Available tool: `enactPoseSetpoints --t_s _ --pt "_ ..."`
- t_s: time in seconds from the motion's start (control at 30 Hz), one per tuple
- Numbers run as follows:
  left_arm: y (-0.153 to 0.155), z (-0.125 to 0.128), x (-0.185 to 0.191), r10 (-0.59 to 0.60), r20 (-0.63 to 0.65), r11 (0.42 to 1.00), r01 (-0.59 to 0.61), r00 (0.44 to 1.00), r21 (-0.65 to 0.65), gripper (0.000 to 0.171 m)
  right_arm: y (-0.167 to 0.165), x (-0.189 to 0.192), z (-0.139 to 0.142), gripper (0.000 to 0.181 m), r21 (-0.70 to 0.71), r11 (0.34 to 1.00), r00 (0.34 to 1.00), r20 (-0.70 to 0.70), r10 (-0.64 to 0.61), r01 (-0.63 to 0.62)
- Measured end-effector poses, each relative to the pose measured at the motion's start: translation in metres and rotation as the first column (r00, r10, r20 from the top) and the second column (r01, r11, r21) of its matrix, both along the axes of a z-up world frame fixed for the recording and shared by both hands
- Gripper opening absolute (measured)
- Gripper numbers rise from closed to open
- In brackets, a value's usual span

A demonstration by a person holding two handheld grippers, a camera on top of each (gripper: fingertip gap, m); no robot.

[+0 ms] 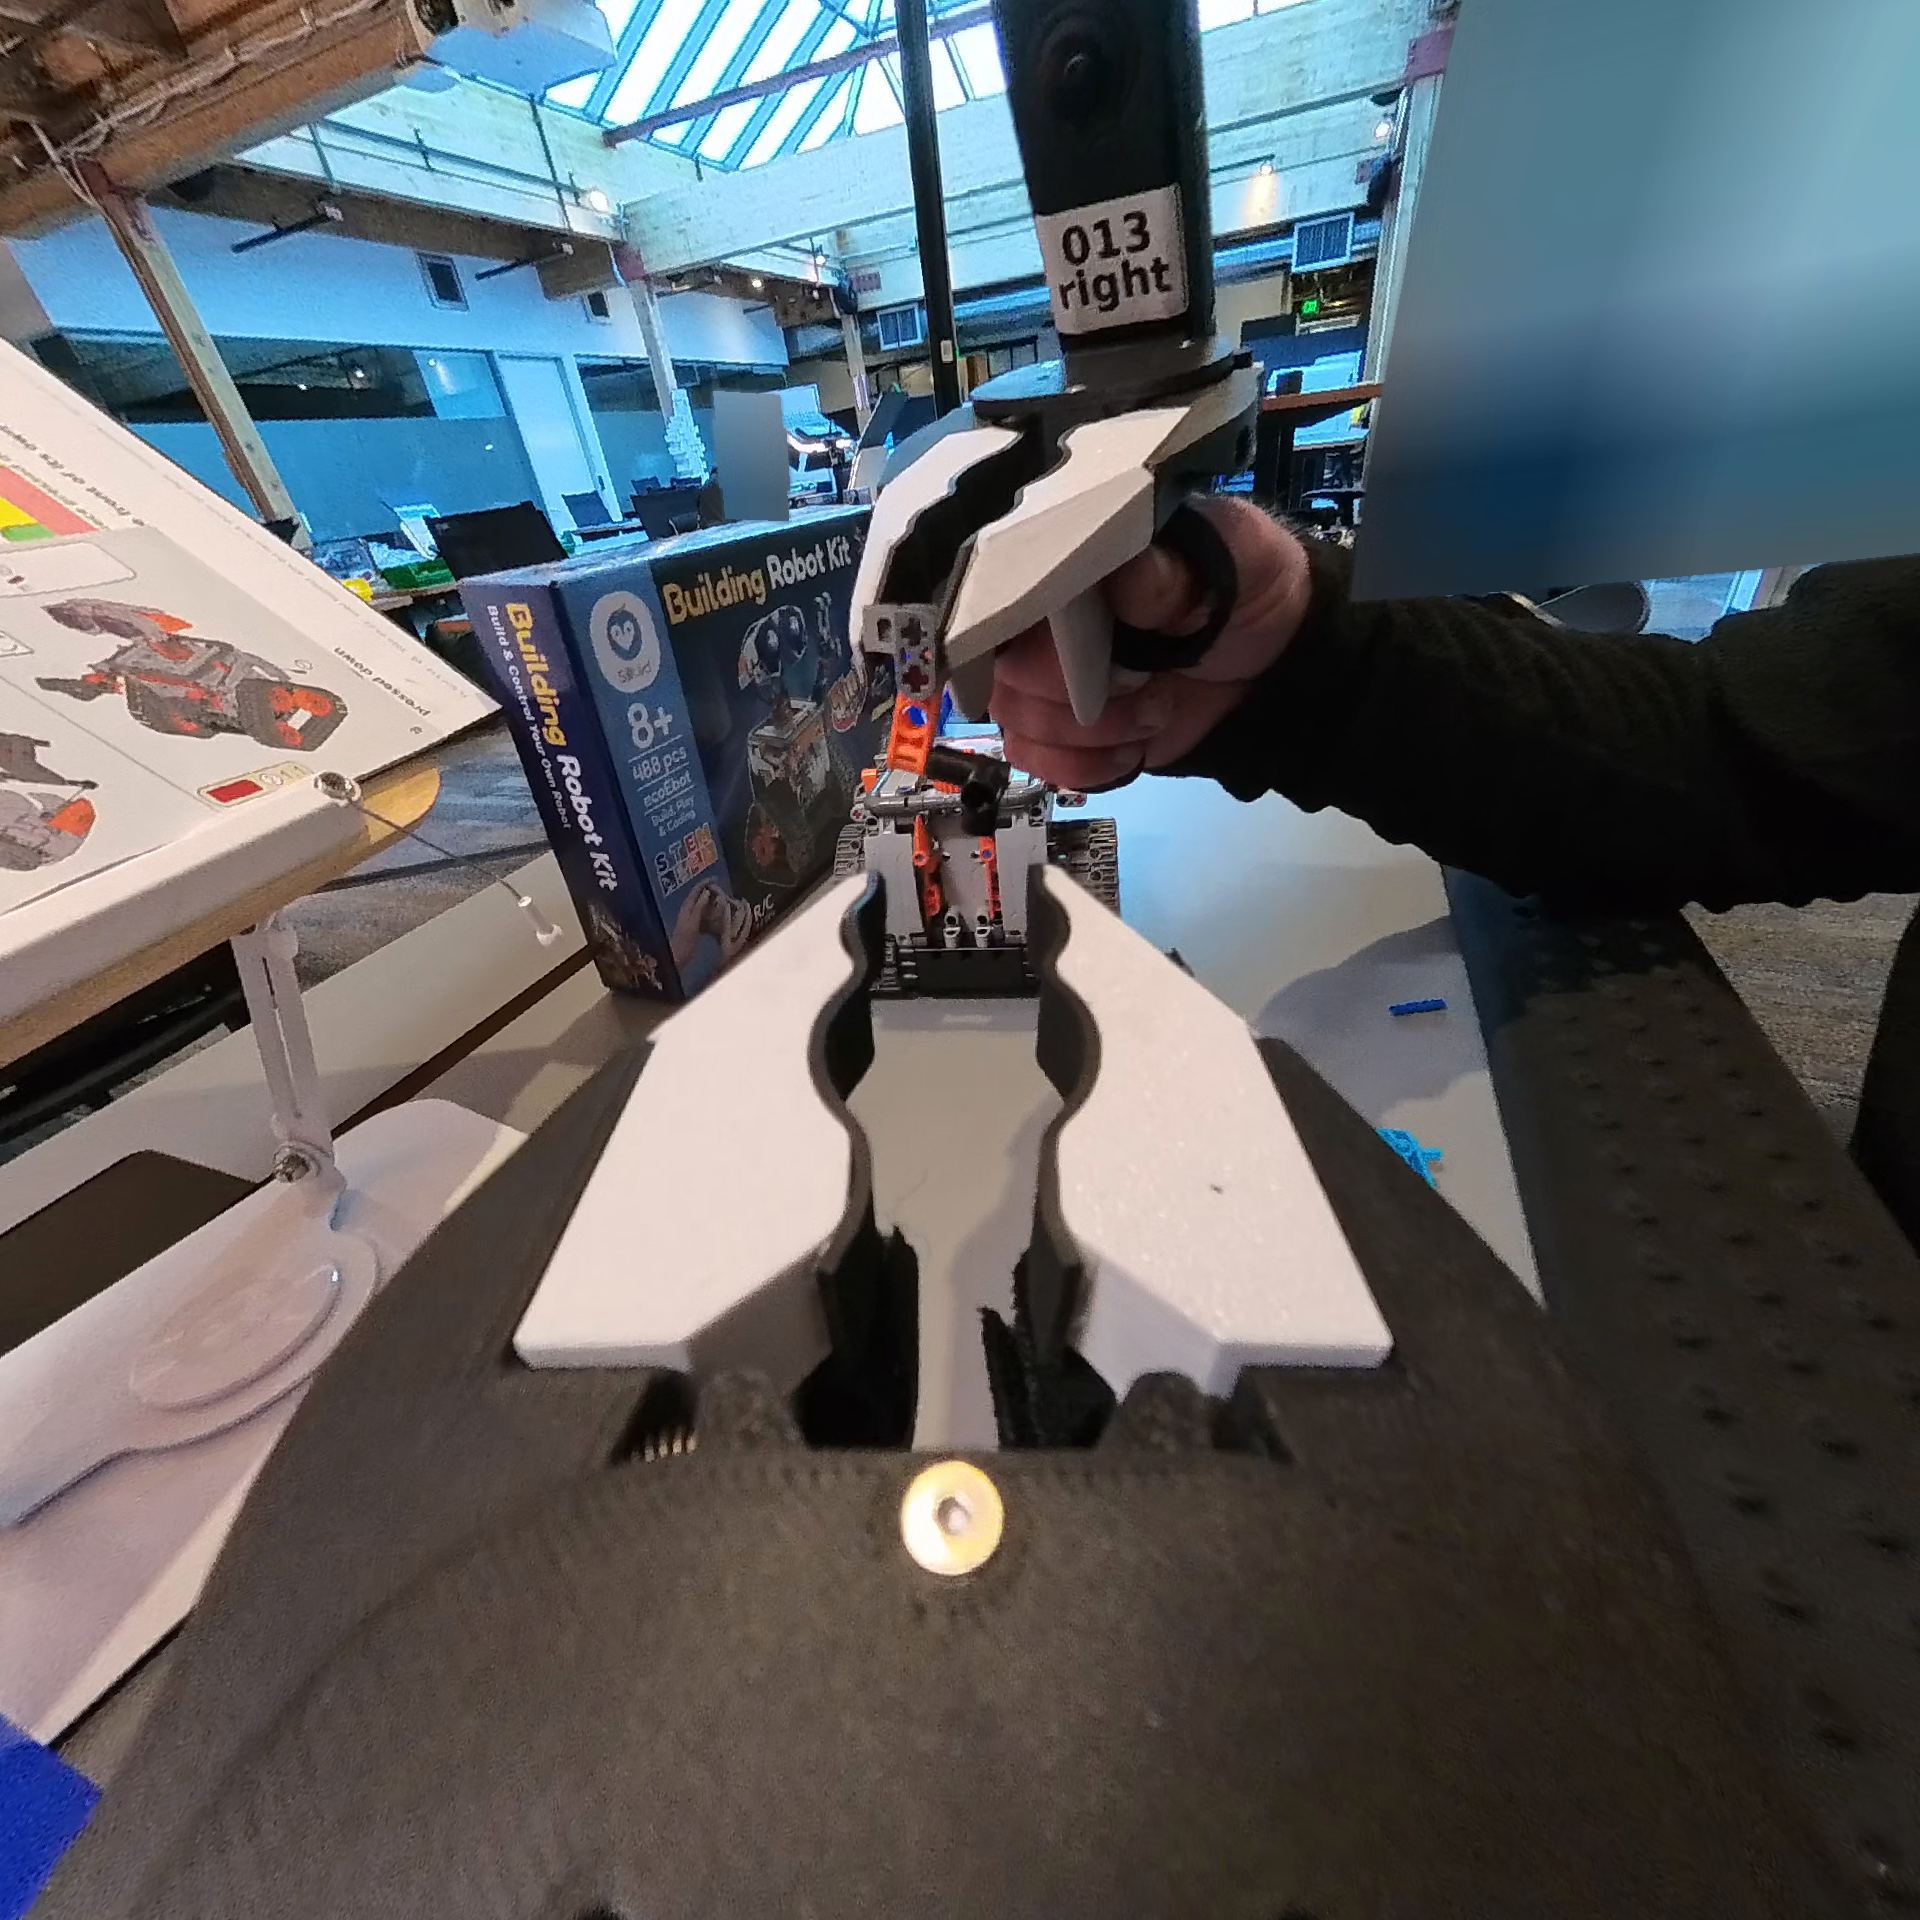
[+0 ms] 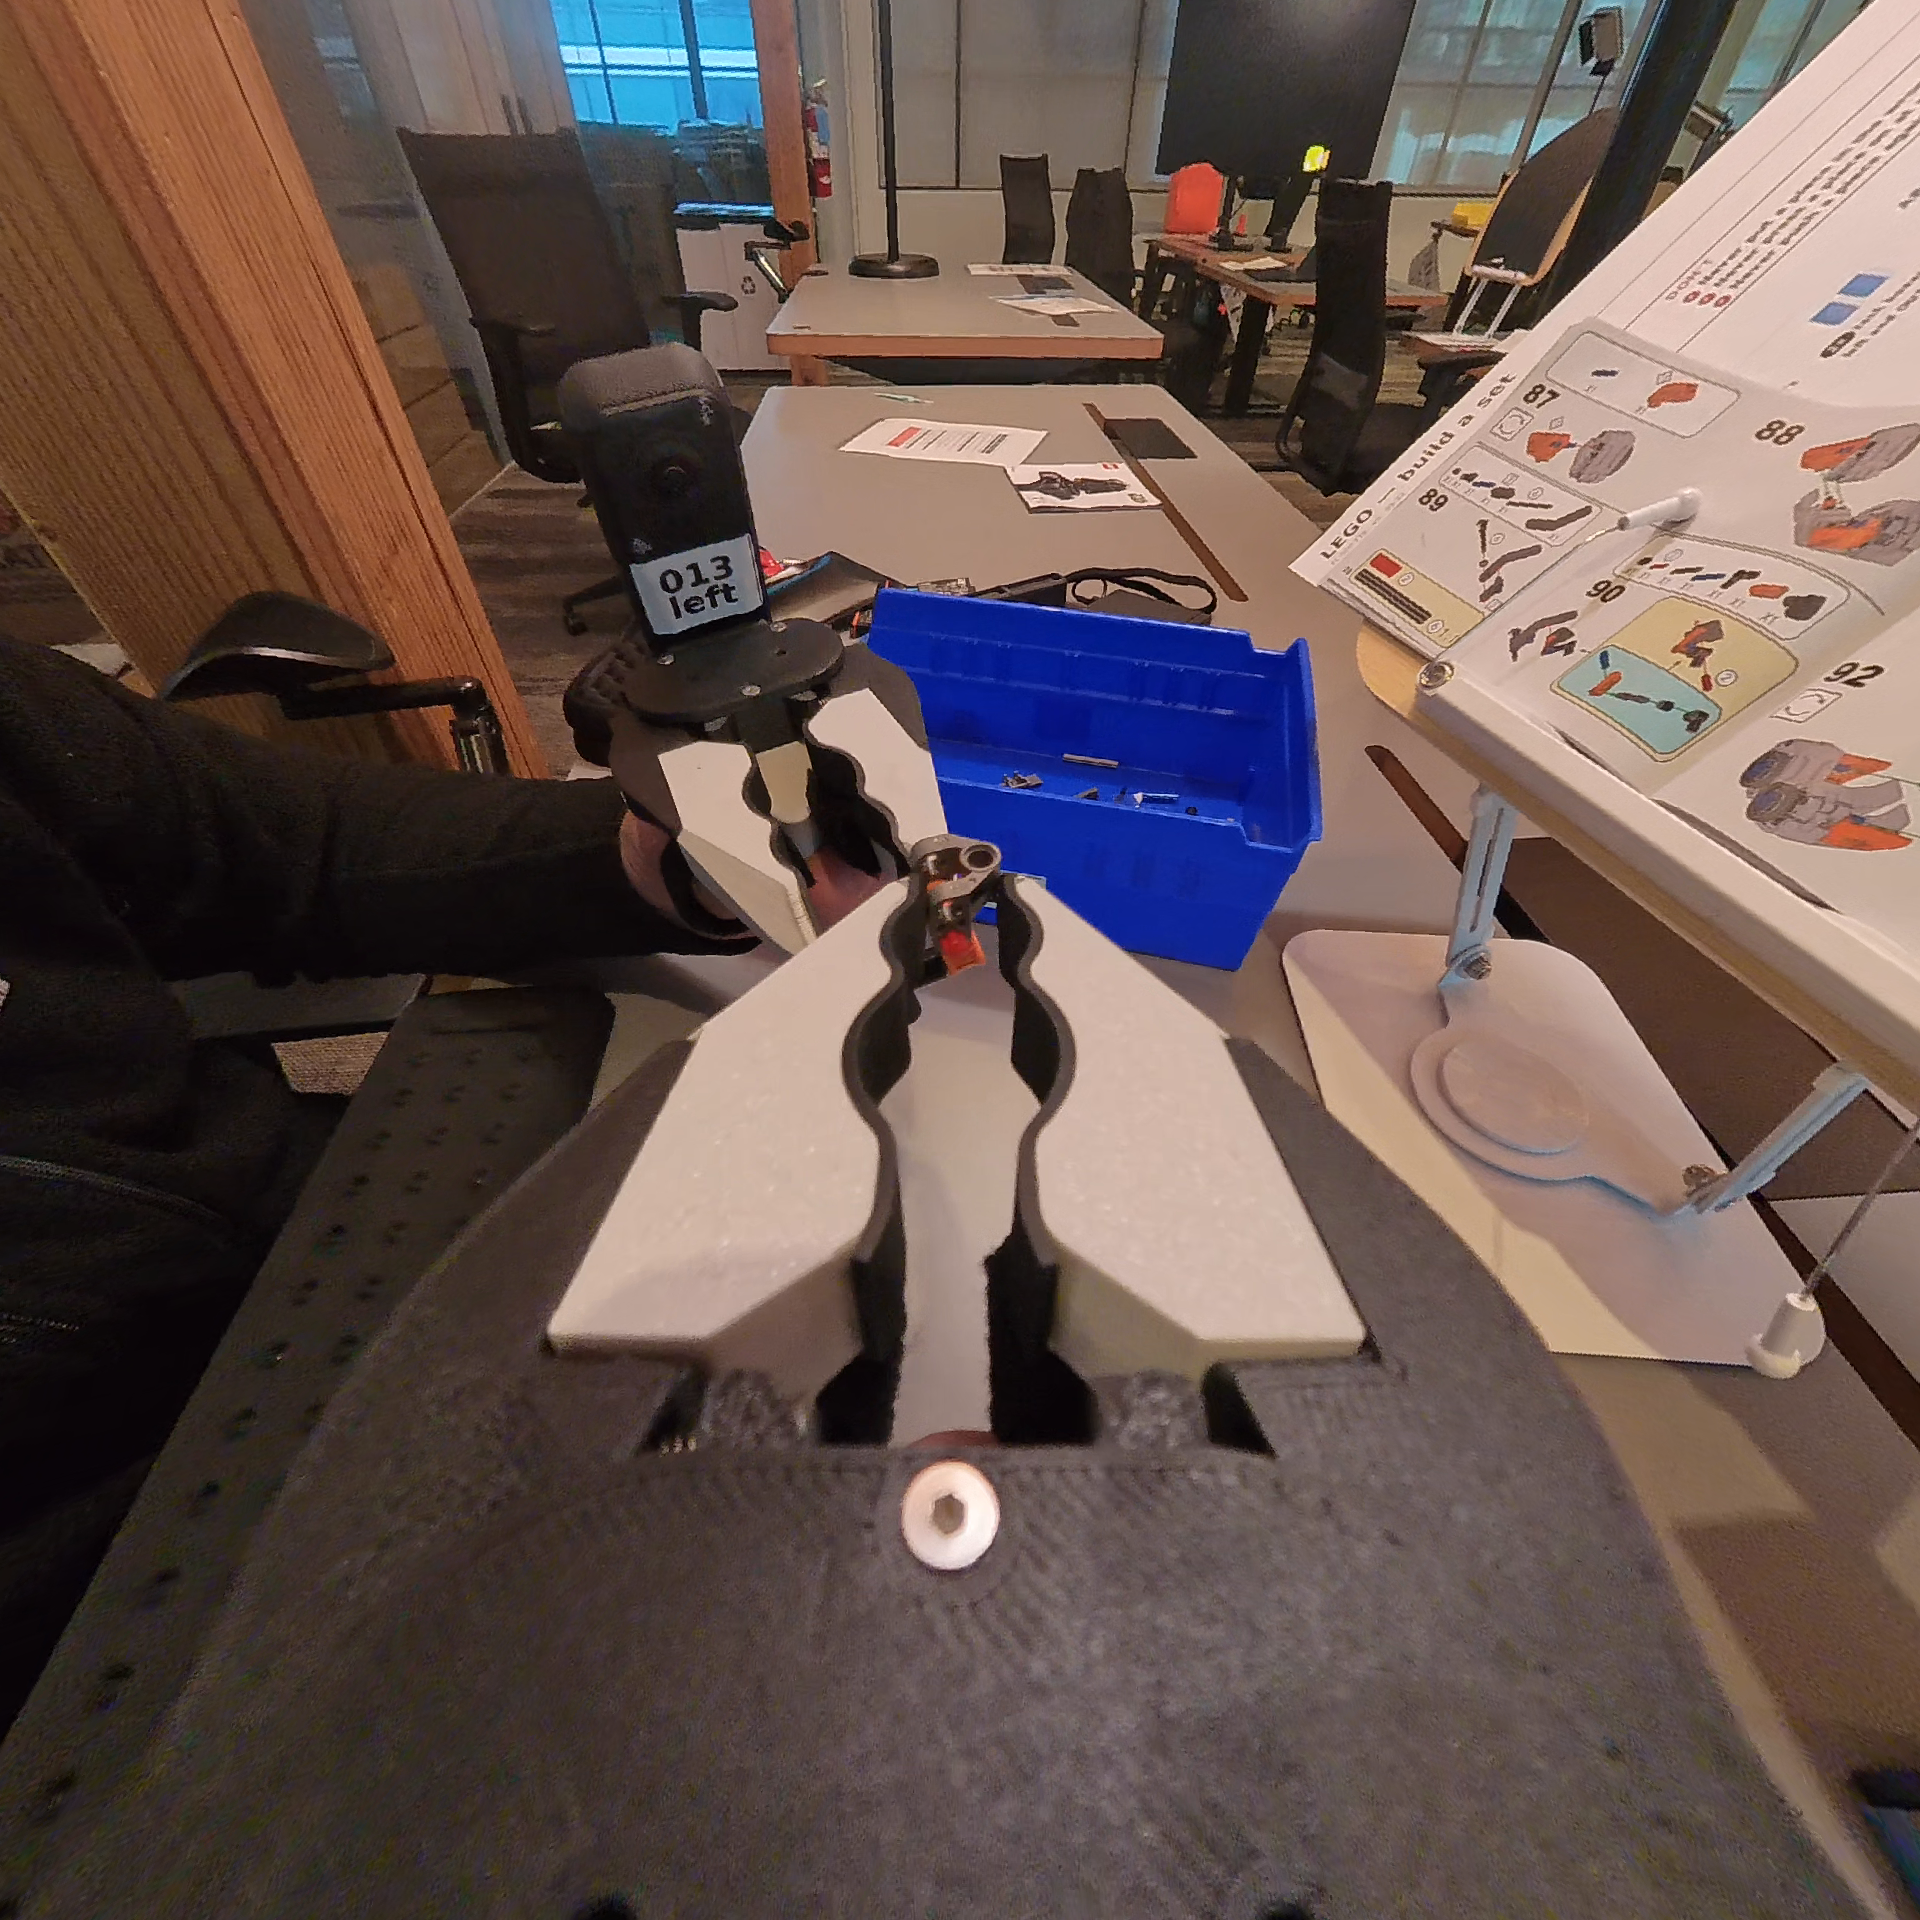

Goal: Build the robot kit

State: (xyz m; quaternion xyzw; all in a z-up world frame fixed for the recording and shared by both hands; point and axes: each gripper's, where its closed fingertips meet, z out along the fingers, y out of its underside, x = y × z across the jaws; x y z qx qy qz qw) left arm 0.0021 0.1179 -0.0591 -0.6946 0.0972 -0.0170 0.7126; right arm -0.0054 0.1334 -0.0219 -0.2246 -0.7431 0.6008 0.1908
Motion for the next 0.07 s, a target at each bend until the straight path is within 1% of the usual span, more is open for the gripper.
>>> enactPoseSetpoints --t_s 0.07 --pt "0.0009 -0.0016 0.0 0.0 0.002 1.0 0.0 1.0 -0.008 0.026 0.0009 -0.0008 -0.0002 0.012 0.003 1.0 1.0 -0.004 -0.007 0.007"
